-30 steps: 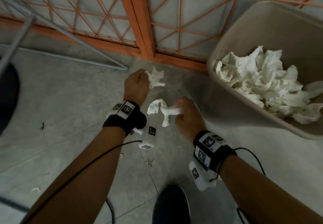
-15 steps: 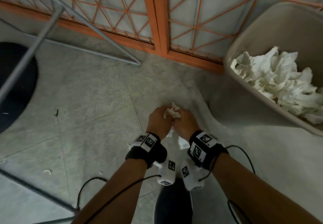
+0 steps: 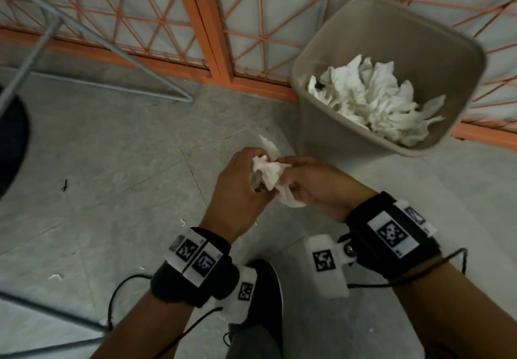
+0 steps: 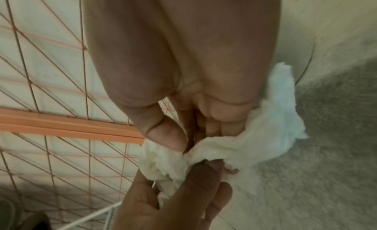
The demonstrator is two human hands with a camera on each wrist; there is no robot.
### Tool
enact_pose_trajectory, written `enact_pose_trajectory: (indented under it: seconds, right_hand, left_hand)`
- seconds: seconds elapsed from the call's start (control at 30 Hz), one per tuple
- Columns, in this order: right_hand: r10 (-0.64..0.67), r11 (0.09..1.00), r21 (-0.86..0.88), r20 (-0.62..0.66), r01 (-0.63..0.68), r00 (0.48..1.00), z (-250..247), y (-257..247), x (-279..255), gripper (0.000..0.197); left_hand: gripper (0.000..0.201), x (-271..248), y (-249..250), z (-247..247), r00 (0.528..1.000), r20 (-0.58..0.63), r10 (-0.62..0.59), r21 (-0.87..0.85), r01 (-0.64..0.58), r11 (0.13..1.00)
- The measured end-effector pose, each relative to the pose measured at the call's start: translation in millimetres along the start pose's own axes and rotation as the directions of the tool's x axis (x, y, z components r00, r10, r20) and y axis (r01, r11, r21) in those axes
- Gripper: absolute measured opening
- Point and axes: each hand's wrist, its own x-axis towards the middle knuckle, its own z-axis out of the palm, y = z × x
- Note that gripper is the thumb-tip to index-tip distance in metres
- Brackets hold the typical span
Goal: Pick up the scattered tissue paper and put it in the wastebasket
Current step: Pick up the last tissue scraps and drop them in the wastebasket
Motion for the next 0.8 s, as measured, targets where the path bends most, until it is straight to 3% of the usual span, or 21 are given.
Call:
enact_pose_trajectory:
  seconds: [0.13, 0.27, 0.37, 0.47, 0.67, 0.8]
  right_hand:
    - [-0.055, 0.993, -0.109, -0.025, 0.052, 0.998, -9, -5, -29, 0.028]
    - [-0.188, 0.960, -0.225, -0.070, 0.168, 0.980, -11, -31, -57, 0.025]
    - [-0.346, 0.898, -0.314, -0.071, 0.308, 0.935, -12, -56, -84, 0.020]
    - [-0.467, 0.840, -0.333, -0.039, 0.429, 0.884, -14, -82, -111, 0.018]
    - [-0.653, 0.735, -0.325, -0.105, 0.595, 0.750, -31, -130, -140, 0.015]
    - [-0.722, 0.660, -0.454, -0.166, 0.598, 0.671, -48, -154, -138, 0.016]
  left_hand:
    - [0.037, -5, 21, 9, 0.998, -0.016, 0.055, -0.006, -0.055, 0.998]
    - [0.029, -6, 48, 8, 0.981, -0.115, 0.154, -0.059, -0.162, 0.985]
    - [0.027, -6, 77, 1, 0.947, -0.156, 0.281, -0.122, -0.301, 0.946]
    - [0.025, -7, 117, -16, 0.878, -0.141, 0.458, -0.086, -0.472, 0.878]
    - [0.026, 20, 184, -32, 0.809, -0.025, 0.587, -0.073, -0.587, 0.806]
    - [0.021, 56, 204, -19, 0.772, -0.099, 0.628, 0.031, -0.628, 0.777]
